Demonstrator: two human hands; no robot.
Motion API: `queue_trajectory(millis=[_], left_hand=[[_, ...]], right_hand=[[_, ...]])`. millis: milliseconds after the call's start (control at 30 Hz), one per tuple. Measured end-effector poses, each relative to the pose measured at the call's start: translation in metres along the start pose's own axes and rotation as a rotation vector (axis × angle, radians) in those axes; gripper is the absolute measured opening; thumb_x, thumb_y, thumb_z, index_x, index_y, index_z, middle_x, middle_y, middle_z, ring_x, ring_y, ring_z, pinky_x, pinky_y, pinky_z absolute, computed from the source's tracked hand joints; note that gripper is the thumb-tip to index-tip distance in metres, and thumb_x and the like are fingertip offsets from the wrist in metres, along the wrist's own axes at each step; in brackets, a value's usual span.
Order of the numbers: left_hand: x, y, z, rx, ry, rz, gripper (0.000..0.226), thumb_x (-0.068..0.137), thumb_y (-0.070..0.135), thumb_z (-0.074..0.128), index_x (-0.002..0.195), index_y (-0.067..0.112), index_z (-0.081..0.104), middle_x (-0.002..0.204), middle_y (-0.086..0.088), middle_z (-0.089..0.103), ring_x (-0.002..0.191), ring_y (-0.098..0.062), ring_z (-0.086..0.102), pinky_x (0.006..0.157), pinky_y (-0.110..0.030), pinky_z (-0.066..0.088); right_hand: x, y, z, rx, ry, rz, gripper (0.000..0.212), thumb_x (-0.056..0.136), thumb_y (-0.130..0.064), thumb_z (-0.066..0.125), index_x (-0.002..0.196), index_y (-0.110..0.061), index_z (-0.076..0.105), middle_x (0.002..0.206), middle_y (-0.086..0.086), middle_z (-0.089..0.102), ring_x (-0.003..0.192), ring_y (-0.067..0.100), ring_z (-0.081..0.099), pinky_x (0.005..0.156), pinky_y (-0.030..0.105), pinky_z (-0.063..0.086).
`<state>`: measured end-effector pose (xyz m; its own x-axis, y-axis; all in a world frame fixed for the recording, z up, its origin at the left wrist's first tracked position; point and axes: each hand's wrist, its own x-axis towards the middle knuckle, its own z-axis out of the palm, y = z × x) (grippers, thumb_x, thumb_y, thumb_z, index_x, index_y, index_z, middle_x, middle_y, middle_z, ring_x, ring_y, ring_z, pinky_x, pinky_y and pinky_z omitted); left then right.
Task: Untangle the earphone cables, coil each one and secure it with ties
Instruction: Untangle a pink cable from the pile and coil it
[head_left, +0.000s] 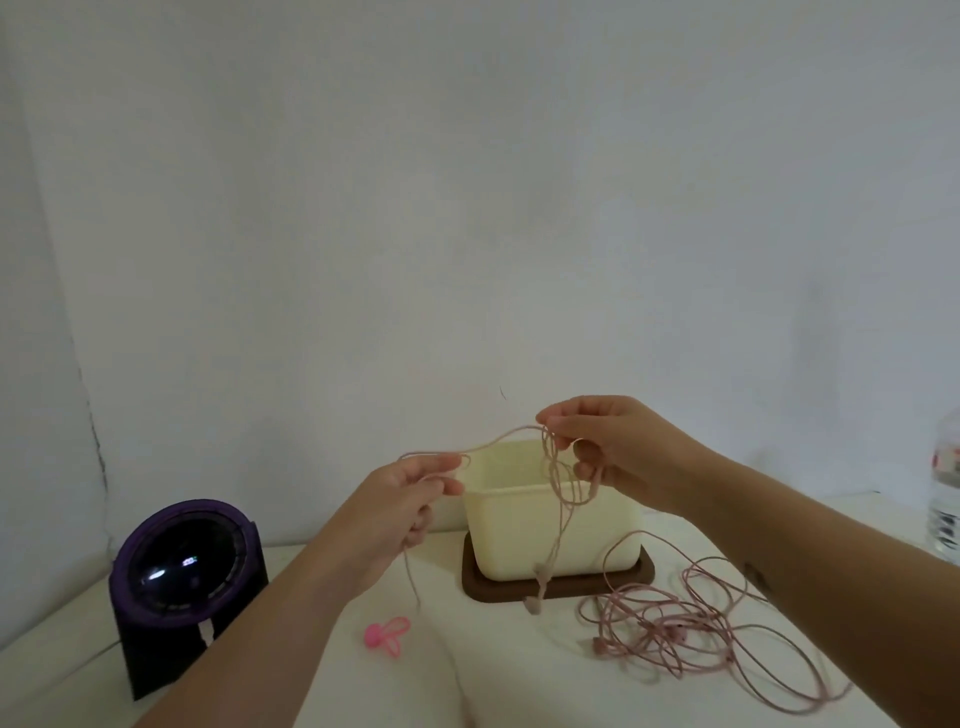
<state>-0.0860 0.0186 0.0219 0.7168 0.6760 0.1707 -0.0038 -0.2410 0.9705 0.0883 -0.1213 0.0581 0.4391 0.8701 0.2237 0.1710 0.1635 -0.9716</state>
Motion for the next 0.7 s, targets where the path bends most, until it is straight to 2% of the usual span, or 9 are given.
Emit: queue_trajectory(millis=[100, 167, 200, 267, 367, 467, 533, 600, 700], left_hand=[[-0.003, -0.001, -0.006, 0.137, -0.098, -0.089, 0.023, 0.096, 0.010, 0.048, 0.108, 0.021, 0.065, 0.099, -0.001, 0.066, 0.067, -0.009, 0.054, 0.069, -0.023, 0.047], [-0.006, 0.001, -0.009, 0.297, -0.215, -0.144, 0.019, 0.096, 0.019, 0.051, 0.109, 0.026, 0.063, 0.106, 0.002, 0.068, 0.089, -0.011, 0.063, 0.085, -0.028, 0.049], [-0.007, 0.004, -0.011, 0.395, -0.257, -0.168, 0.018, 0.095, 0.024, 0.051, 0.108, 0.029, 0.063, 0.109, 0.003, 0.068, 0.096, -0.011, 0.065, 0.088, -0.028, 0.048], [-0.011, 0.010, -0.012, 0.624, -0.287, -0.193, 0.017, 0.095, 0.032, 0.051, 0.105, 0.029, 0.064, 0.107, 0.004, 0.068, 0.096, -0.010, 0.067, 0.083, -0.024, 0.048], [-0.013, 0.020, -0.014, 0.878, -0.207, -0.102, 0.024, 0.094, 0.035, 0.051, 0.094, 0.018, 0.069, 0.093, 0.003, 0.073, 0.081, -0.007, 0.070, 0.070, -0.019, 0.048], [-0.009, 0.033, -0.008, 0.664, -0.071, 0.060, 0.019, 0.092, 0.026, 0.054, 0.084, 0.015, 0.068, 0.079, 0.005, 0.074, 0.071, -0.007, 0.069, 0.071, -0.023, 0.050], [-0.002, 0.039, -0.002, 0.564, -0.015, 0.209, 0.010, 0.089, 0.032, 0.060, 0.090, 0.024, 0.065, 0.086, 0.010, 0.072, 0.079, -0.001, 0.065, 0.080, -0.023, 0.050], [0.003, 0.041, 0.007, 0.474, -0.106, 0.280, 0.019, 0.084, 0.041, 0.064, 0.101, 0.032, 0.063, 0.099, 0.015, 0.069, 0.093, 0.003, 0.063, 0.089, -0.021, 0.048], [0.006, 0.040, 0.019, 0.446, -0.188, 0.290, 0.022, 0.086, 0.038, 0.064, 0.101, 0.022, 0.066, 0.092, 0.010, 0.072, 0.089, -0.003, 0.066, 0.087, -0.023, 0.049]], right_hand=[[-0.002, -0.007, -0.005, -0.192, -0.057, -0.032, 0.016, 0.093, -0.002, 0.051, 0.099, -0.008, 0.065, 0.082, 0.003, 0.070, 0.046, 0.009, 0.032, 0.047, 0.020, 0.036], [-0.004, -0.014, -0.004, -0.344, -0.125, -0.038, 0.015, 0.093, -0.002, 0.051, 0.100, -0.008, 0.062, 0.090, 0.004, 0.073, 0.046, 0.010, 0.028, 0.045, 0.020, 0.030], [-0.005, -0.017, -0.003, -0.407, -0.151, -0.039, 0.012, 0.092, -0.004, 0.052, 0.098, -0.009, 0.061, 0.091, 0.003, 0.074, 0.046, 0.011, 0.027, 0.044, 0.021, 0.026], [-0.006, -0.022, 0.001, -0.493, -0.175, -0.037, 0.005, 0.090, -0.007, 0.057, 0.094, -0.009, 0.060, 0.087, 0.002, 0.075, 0.046, 0.012, 0.025, 0.043, 0.021, 0.021], [-0.005, -0.028, 0.004, -0.532, -0.167, -0.078, 0.002, 0.086, -0.011, 0.063, 0.087, -0.012, 0.062, 0.072, -0.001, 0.072, 0.045, 0.009, 0.030, 0.042, 0.017, 0.024], [-0.001, -0.032, 0.008, -0.539, -0.195, -0.114, 0.006, 0.087, -0.011, 0.064, 0.087, -0.016, 0.061, 0.065, -0.005, 0.063, 0.048, 0.008, 0.037, 0.047, 0.018, 0.029], [0.000, -0.033, 0.013, -0.517, -0.245, -0.120, 0.008, 0.088, -0.008, 0.061, 0.089, -0.015, 0.060, 0.062, -0.008, 0.057, 0.049, 0.007, 0.038, 0.048, 0.018, 0.031], [0.001, -0.035, 0.018, -0.466, -0.300, -0.125, 0.010, 0.089, -0.002, 0.058, 0.090, -0.013, 0.058, 0.065, -0.004, 0.055, 0.048, 0.006, 0.038, 0.048, 0.017, 0.032], [0.002, -0.037, 0.023, -0.460, -0.322, -0.151, 0.012, 0.089, 0.000, 0.055, 0.090, -0.012, 0.056, 0.075, 0.004, 0.059, 0.048, 0.007, 0.039, 0.048, 0.017, 0.032]])
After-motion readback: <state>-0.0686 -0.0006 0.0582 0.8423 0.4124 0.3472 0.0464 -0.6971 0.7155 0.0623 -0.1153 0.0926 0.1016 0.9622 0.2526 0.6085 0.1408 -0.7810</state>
